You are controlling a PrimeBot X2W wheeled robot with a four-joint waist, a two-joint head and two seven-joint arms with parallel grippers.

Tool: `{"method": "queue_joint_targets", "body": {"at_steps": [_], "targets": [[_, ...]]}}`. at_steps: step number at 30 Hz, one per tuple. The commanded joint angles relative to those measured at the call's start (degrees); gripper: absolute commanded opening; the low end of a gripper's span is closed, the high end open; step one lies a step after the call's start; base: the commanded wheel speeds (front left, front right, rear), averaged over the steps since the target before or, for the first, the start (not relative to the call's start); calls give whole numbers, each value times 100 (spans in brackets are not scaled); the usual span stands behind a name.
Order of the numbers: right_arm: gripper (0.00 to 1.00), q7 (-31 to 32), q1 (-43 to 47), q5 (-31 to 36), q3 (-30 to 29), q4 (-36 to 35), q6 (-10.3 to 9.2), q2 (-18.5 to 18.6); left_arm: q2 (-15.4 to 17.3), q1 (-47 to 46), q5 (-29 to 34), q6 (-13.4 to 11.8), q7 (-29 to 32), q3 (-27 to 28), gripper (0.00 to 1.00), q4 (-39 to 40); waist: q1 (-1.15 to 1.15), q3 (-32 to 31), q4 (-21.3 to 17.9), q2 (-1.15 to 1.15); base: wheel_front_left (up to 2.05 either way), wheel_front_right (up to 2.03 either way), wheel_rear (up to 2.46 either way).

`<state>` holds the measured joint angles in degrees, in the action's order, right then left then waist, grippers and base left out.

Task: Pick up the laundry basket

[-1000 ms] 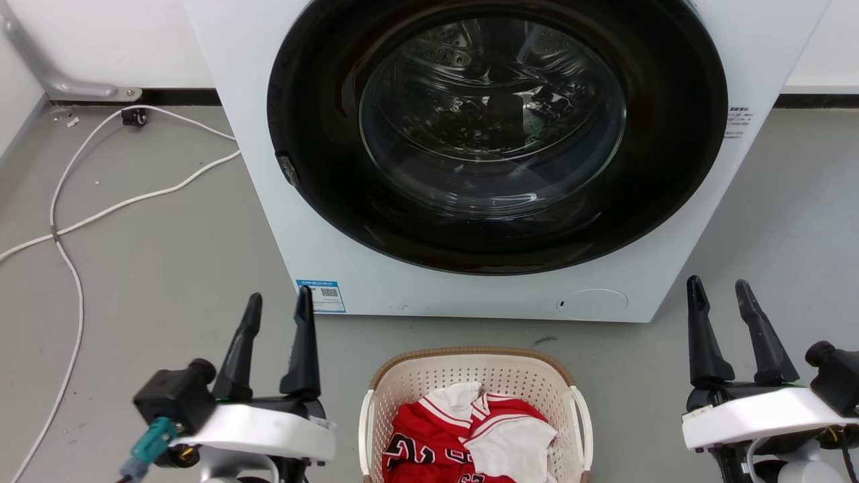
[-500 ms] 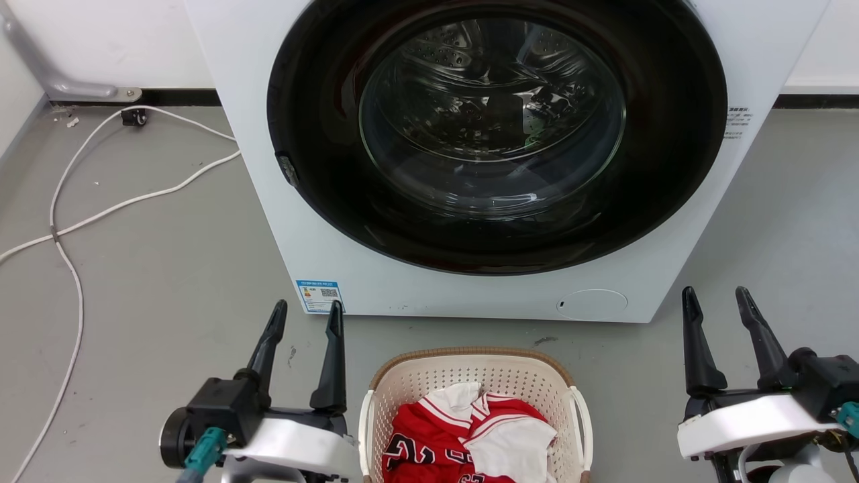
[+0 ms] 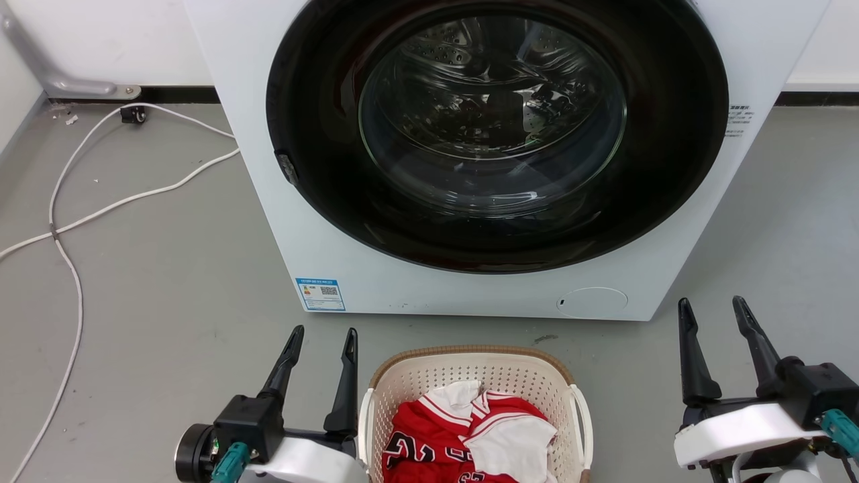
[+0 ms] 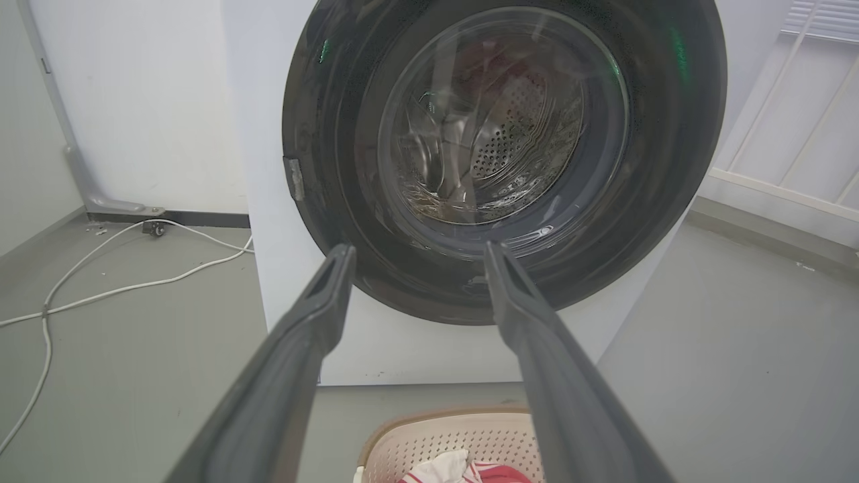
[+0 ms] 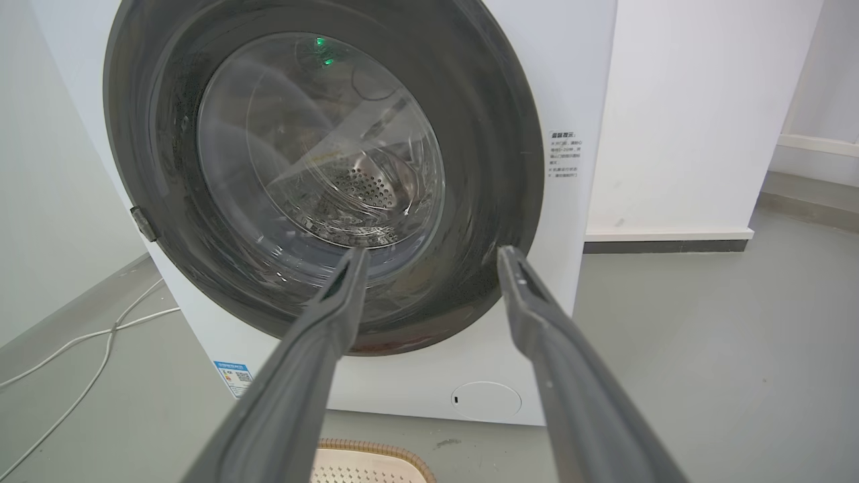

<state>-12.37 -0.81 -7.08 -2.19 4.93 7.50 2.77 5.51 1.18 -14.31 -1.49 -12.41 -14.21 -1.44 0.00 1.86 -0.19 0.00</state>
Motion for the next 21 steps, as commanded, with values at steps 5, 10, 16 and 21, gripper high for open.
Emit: {"method": "queue_joint_targets", "body": {"at_steps": [5,10,16,21], "targets": [[100,-104,-14,324,38,10,-2,18,-43,-10,404,80,-102,8,100,18,0,13,-5,0,0,0,0],[100,-158,-9,537,37,23,-2,19,-136,68,512,90,-156,110,100,13,0,13,1,0,0,0,0],[100,-225,4,551,34,121,-2,18,-199,119,683,182,-219,236,100,37,0,17,13,0,0,0,0],[100,-272,-14,686,41,144,-2,18,-233,142,896,241,-261,266,100,50,0,15,11,0,0,0,0]]}}
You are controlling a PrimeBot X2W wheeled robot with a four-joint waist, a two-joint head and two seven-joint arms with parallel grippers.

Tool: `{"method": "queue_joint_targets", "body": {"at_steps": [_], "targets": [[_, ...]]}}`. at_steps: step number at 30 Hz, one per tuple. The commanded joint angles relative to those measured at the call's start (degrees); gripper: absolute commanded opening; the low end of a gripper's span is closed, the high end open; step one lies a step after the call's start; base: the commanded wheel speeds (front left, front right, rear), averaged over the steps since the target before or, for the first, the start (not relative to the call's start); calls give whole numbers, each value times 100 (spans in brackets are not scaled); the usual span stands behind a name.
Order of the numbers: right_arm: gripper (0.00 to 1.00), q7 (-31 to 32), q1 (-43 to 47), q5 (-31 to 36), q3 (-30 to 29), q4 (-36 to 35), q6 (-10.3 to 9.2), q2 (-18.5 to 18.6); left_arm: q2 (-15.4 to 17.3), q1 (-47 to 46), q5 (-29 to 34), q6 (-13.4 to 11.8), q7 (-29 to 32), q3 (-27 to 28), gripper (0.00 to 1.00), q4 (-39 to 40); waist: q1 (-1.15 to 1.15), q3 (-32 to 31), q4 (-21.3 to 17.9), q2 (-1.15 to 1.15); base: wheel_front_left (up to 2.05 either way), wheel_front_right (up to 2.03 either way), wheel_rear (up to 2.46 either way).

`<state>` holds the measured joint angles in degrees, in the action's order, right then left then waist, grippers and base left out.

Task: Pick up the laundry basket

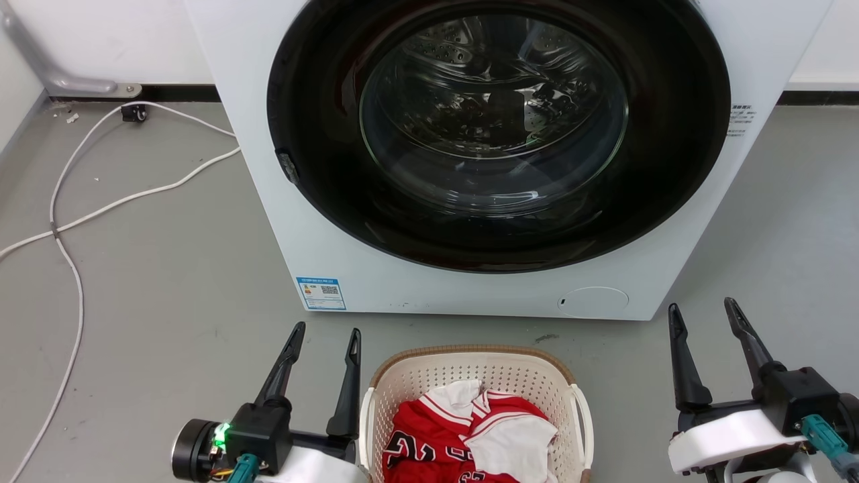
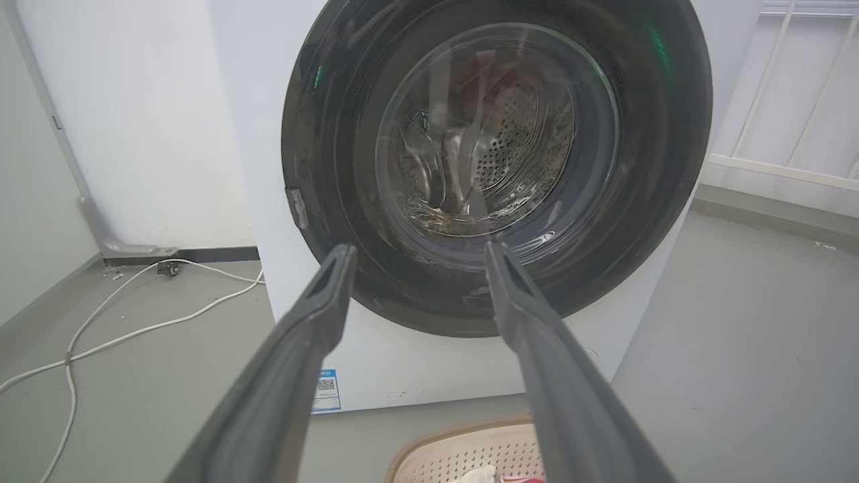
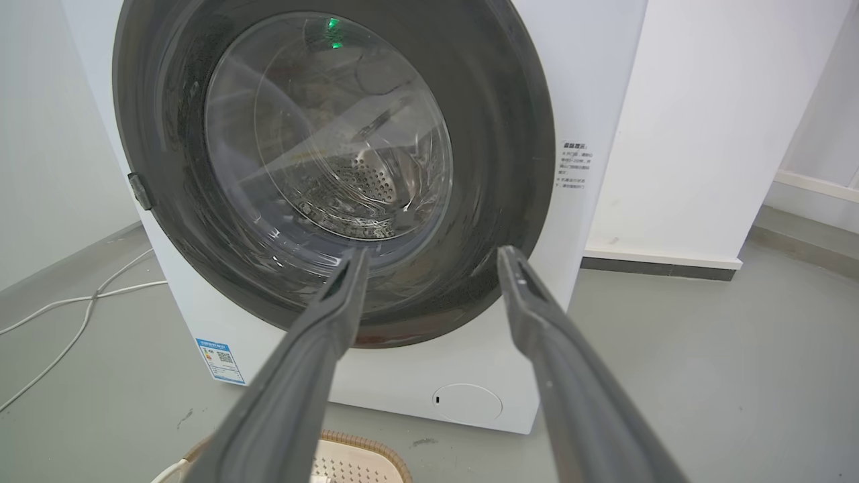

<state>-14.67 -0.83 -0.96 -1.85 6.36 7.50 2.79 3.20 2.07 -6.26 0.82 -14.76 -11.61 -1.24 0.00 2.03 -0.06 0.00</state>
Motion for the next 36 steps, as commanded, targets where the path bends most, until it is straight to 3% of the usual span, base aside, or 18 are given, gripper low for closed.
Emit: {"method": "queue_joint_targets", "body": {"at_steps": [1,14,21,36], "targets": [[100,-54,-12,114,5,2,-2,17,-9,62,132,15,-40,6,100,32,0,-3,-3,0,0,0,0],[100,-54,-24,116,7,9,-2,16,-33,67,110,63,-52,36,100,-33,0,29,-25,0,0,0,0],[100,-54,-89,169,1,169,-2,16,-33,-4,67,89,-46,-34,100,-438,0,247,-59,0,0,0,0],[100,-22,-982,319,-145,962,-3,13,65,-1331,175,226,-46,166,100,-1949,0,1957,-51,0,0,0,0]]}}
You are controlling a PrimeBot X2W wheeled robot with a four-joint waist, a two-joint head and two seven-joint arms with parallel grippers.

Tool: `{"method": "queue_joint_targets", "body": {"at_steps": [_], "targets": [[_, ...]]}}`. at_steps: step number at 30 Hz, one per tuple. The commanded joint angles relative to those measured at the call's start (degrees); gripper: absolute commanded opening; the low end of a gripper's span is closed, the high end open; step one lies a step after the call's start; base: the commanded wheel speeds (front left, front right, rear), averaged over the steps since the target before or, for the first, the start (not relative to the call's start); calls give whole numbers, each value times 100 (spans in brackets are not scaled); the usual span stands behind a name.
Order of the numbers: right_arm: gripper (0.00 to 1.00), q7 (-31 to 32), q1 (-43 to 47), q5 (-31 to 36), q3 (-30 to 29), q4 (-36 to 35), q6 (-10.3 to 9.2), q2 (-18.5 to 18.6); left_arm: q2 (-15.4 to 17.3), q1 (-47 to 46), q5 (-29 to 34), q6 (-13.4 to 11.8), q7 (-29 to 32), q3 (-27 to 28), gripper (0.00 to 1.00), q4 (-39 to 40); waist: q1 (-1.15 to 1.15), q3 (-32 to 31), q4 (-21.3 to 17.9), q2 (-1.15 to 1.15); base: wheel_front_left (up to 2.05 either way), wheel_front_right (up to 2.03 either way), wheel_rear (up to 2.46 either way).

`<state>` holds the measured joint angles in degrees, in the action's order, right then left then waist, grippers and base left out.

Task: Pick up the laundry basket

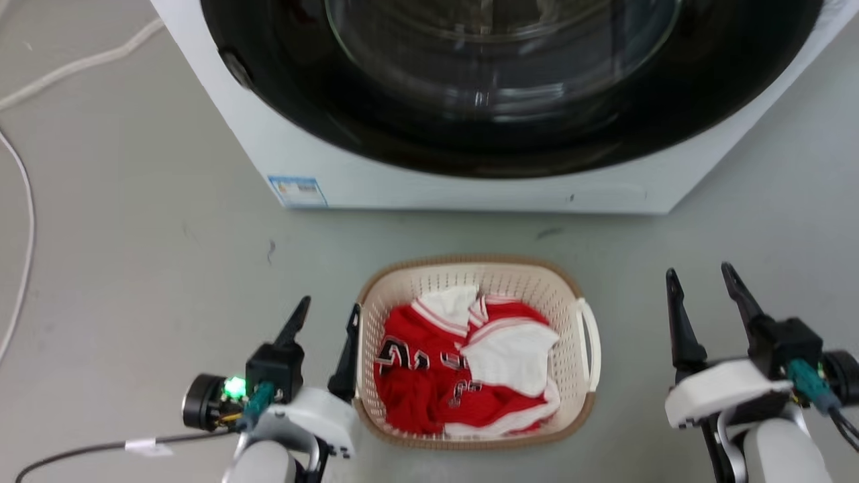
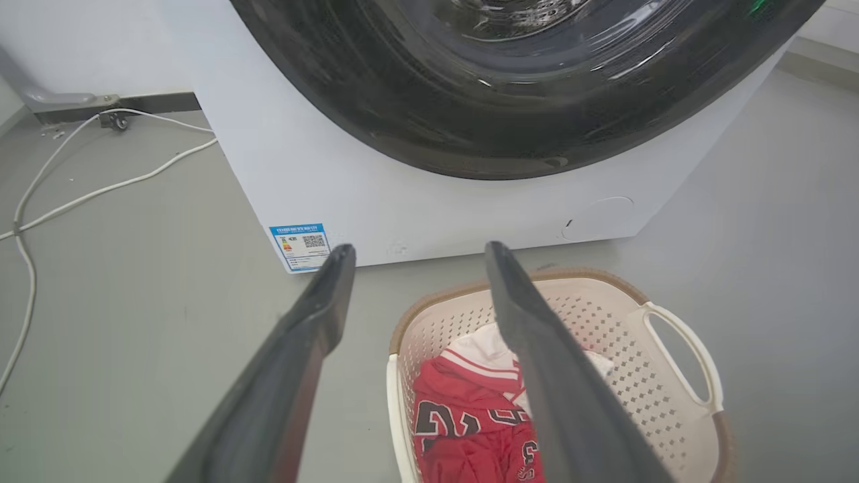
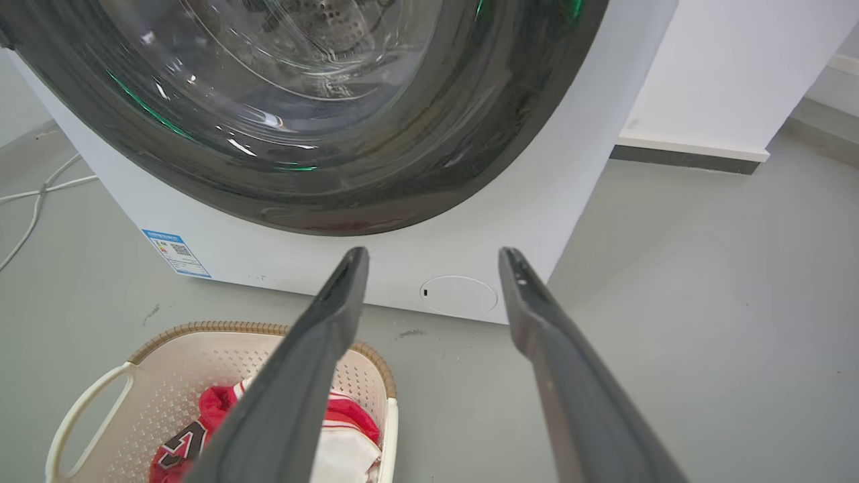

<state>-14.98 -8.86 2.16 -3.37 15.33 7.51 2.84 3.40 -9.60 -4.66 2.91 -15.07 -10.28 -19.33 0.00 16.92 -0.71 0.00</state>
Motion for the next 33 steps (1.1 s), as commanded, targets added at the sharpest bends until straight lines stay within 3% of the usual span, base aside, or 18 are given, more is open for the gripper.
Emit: {"method": "queue_joint_targets", "body": {"at_steps": [1,11,24,33], "targets": [[100,28,-258,26,24,144,-4,6,64,-291,8,49,-15,48,100,-316,0,579,18,0,0,0,0],[100,368,-1298,36,168,1068,-4,5,272,-1762,14,267,75,-86,100,-2117,0,1587,-9,0,0,0,0],[100,507,-2324,-276,119,2623,-4,5,390,-3042,-210,442,279,-463,100,-3523,0,2417,17,0,0,0,0],[100,872,-3004,-243,313,3812,-4,5,443,-3644,-1078,450,916,-1584,100,-3966,0,2746,64,0,0,0,0]]}}
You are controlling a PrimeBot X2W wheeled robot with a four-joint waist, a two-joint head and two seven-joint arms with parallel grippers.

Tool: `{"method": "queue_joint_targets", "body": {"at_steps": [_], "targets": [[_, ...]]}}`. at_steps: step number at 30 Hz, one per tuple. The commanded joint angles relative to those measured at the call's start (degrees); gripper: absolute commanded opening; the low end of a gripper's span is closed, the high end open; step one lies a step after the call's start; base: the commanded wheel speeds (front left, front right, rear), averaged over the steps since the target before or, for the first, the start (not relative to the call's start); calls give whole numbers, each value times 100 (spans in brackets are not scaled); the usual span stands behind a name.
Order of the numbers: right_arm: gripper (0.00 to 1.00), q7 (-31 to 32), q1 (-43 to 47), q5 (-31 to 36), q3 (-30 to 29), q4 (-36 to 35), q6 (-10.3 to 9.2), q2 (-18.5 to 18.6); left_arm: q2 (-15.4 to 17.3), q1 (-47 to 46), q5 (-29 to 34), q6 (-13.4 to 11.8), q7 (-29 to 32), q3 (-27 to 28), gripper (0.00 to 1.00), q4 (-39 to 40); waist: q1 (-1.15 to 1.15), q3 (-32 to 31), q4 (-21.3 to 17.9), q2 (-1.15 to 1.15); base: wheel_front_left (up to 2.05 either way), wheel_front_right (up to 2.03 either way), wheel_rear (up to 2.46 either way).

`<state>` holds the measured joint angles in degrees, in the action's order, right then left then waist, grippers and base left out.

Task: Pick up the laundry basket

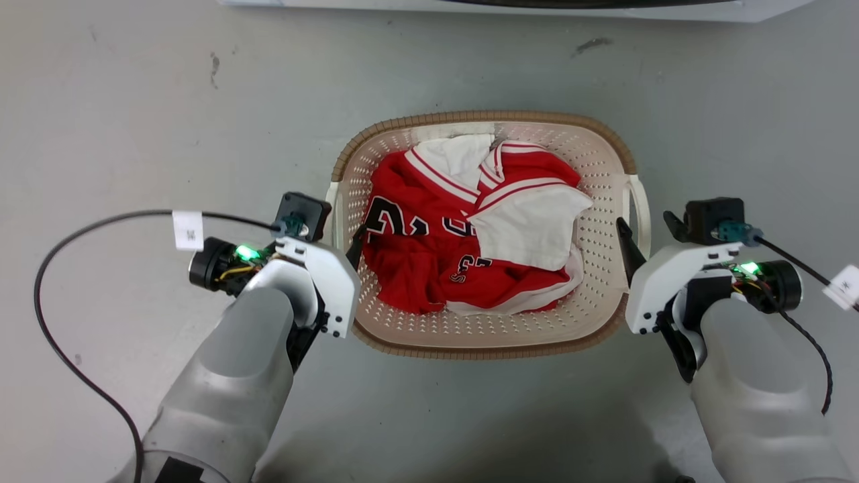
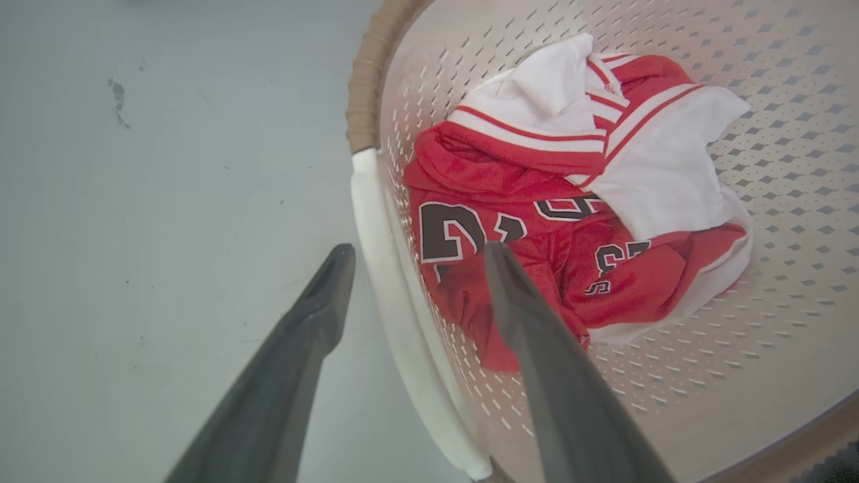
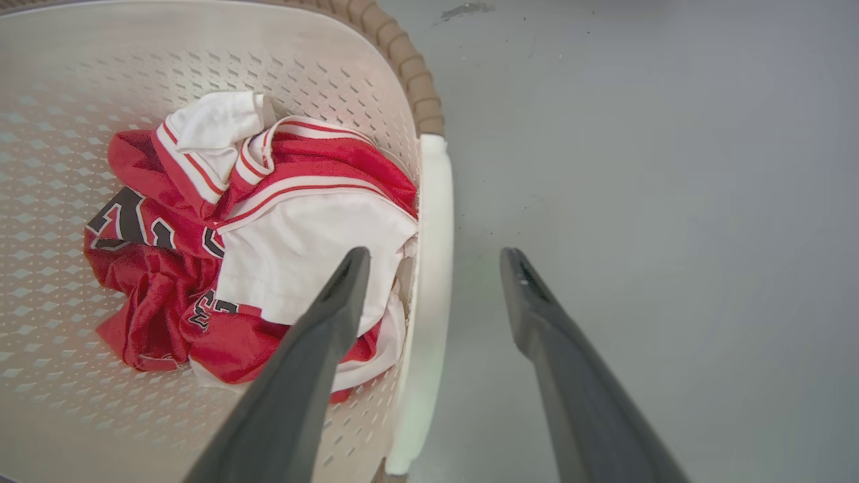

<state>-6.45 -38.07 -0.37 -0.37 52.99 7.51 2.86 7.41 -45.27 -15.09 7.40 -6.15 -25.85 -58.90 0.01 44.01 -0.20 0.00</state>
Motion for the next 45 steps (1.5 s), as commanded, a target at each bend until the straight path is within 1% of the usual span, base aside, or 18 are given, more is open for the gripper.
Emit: {"method": "queue_joint_targets", "body": {"at_steps": [1,3,6,8,11,16,20,25,32,33,34,35,45], "targets": [[100,83,-157,-1,31,152,-4,2,55,-108,-161,1,114,-167,100,-19,-1,64,19,0,0,0,0],[100,195,-337,-31,12,345,-4,8,104,-194,-416,2,290,-450,100,5,-1,119,27,0,0,0,0],[100,330,-570,130,80,599,-4,5,259,-325,-791,2,498,-835,100,94,-1,195,30,0,0,0,0],[100,431,-695,251,130,740,-4,5,301,-358,-1084,2,665,-1093,100,177,-1,241,30,0,0,0,0],[100,577,-869,267,22,946,-4,7,430,-484,-1526,3,968,-1446,100,338,-1,311,44,0,0,0,0],[100,705,-1102,393,-19,1216,-4,4,634,-637,-2053,3,1318,-2043,100,548,-1,429,55,0,0,0,0],[100,752,-1259,355,-20,1391,-4,4,793,-753,-2405,2,1500,-2424,100,615,-1,513,59,0,0,0,0],[100,789,-1404,399,-32,1557,-4,3,913,-875,-2762,3,1553,-2772,100,609,-1,594,56,0,0,0,0],[100,760,-1545,350,27,1723,-4,3,940,-982,-3278,4,1626,-3087,100,577,-1,649,91,0,0,0,0],[86,792,-1556,318,42,1754,-4,1,943,-982,-3331,4,1653,-3149,72,583,-1,650,96,0,0,0,0],[16,822,-1576,283,57,1774,-4,2,950,-987,-3391,4,1688,-3210,16,592,-1,652,100,0,0,0,0],[0,849,-1598,259,84,1794,-4,4,963,-1013,-3439,4,1682,-3262,0,608,-1,654,104,0,0,0,0],[0,922,-1595,145,289,1905,-5,19,1091,-1079,-3965,25,1583,-3674,0,628,-1,516,69,0,0,0,0]]}}
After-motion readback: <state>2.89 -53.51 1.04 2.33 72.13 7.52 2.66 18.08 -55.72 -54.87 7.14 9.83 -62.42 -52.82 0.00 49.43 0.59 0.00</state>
